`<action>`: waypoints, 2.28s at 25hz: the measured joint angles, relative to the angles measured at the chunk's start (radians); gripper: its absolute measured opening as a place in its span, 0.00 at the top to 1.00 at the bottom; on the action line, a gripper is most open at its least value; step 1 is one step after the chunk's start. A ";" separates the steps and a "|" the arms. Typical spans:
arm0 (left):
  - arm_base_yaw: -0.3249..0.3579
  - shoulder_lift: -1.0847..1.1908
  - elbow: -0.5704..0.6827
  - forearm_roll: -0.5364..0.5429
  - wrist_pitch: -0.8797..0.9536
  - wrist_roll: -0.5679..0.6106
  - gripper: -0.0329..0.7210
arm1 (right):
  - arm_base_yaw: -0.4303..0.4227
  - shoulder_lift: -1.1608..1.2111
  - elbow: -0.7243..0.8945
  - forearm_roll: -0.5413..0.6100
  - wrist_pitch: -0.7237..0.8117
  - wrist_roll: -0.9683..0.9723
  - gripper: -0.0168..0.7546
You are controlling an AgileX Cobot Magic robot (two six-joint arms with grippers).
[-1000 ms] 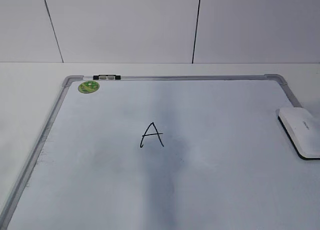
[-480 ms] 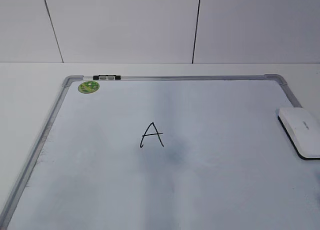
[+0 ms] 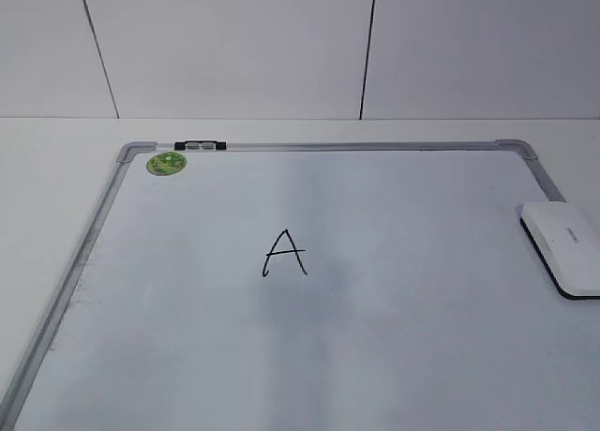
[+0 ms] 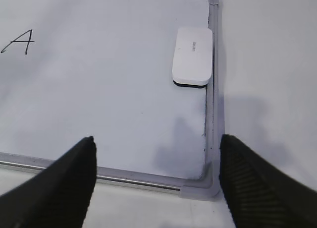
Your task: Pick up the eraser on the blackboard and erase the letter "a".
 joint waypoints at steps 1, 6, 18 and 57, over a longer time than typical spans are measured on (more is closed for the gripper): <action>0.000 0.000 0.000 0.000 0.000 -0.001 0.21 | 0.000 0.000 0.002 -0.002 0.002 0.002 0.21; 0.000 0.000 0.000 0.000 -0.002 -0.002 0.22 | 0.000 -0.004 0.005 -0.002 0.002 0.007 0.21; 0.000 0.000 0.000 0.049 -0.002 -0.076 0.22 | 0.000 -0.004 0.007 -0.006 0.002 0.011 0.21; 0.016 0.000 0.002 0.037 -0.004 -0.076 0.23 | 0.000 -0.004 0.007 -0.010 0.002 0.015 0.21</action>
